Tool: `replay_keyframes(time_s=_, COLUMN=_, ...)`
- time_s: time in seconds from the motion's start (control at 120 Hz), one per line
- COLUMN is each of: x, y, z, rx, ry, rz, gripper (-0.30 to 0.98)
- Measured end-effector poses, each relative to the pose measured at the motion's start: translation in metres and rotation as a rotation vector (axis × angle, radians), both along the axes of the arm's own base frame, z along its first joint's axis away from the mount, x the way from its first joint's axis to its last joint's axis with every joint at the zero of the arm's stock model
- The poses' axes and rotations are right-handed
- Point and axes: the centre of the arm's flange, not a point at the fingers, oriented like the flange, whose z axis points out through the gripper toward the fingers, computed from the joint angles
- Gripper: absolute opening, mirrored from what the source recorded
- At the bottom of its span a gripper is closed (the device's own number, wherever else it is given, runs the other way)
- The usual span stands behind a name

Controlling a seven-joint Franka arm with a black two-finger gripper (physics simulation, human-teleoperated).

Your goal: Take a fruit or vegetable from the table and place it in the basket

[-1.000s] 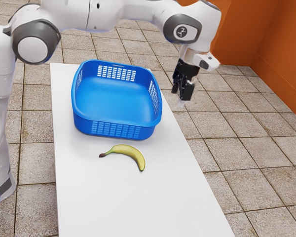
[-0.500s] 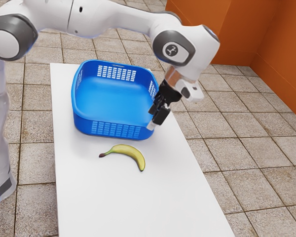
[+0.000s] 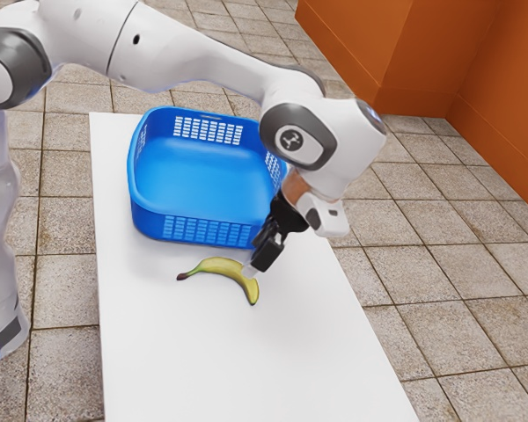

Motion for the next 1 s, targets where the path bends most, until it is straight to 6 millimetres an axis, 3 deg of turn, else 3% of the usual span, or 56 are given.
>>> replay_keyframes(time_s=0.342, x=0.004, y=0.034, z=-0.032, rx=-0.001, ry=0.051, rz=0.071, gripper=0.69)
replay_keyframes(time_s=0.767, x=-0.013, y=0.005, z=-0.046, rx=0.003, ry=0.093, rz=0.011, gripper=0.69)
replay_keyframes(time_s=1.0, x=-0.028, y=0.012, z=-0.04, rx=0.011, ry=0.097, rz=0.016, gripper=0.69)
